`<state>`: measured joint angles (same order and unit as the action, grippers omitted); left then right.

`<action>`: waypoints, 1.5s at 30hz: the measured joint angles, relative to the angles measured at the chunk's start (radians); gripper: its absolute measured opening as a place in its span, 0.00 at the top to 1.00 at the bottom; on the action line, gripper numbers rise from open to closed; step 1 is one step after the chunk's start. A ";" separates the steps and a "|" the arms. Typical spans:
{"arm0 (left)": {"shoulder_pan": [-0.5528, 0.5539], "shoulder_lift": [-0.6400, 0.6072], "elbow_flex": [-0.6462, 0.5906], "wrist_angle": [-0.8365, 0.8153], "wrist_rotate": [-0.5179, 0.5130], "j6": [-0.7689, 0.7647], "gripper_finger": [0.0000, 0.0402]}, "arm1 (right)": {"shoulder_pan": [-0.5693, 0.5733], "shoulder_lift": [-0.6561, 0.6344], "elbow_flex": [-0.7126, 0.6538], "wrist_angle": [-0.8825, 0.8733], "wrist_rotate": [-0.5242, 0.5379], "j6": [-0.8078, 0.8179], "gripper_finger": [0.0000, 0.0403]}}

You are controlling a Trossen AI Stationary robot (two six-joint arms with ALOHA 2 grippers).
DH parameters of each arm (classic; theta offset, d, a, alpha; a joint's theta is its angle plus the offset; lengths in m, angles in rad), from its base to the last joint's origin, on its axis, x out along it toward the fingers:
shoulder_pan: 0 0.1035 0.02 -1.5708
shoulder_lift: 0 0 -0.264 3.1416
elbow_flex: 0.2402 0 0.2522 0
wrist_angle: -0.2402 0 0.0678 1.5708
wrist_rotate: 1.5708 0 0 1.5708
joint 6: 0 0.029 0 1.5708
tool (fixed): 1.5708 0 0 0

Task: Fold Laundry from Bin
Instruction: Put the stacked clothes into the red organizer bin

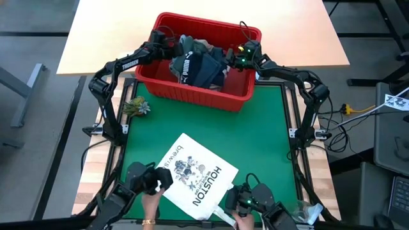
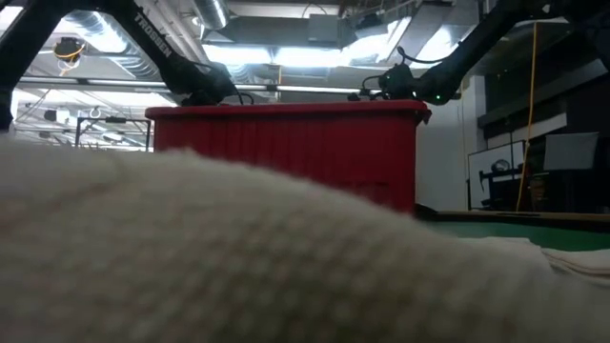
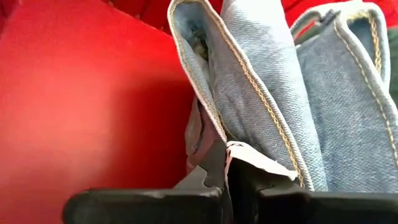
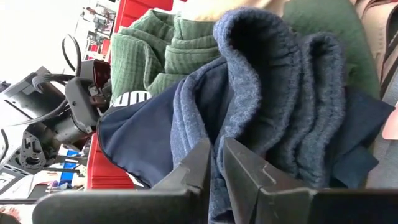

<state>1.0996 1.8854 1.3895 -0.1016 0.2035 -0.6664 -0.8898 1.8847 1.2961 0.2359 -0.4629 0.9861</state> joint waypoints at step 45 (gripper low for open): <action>-0.211 -0.172 0.001 0.158 0.184 0.363 0.59 | 0.000 -0.002 0.000 0.188 -0.161 -0.235 0.89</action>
<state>0.8882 1.7138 1.3907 0.0559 0.3874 -0.3038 -0.8894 1.8824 1.2964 0.4240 -0.6244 0.7507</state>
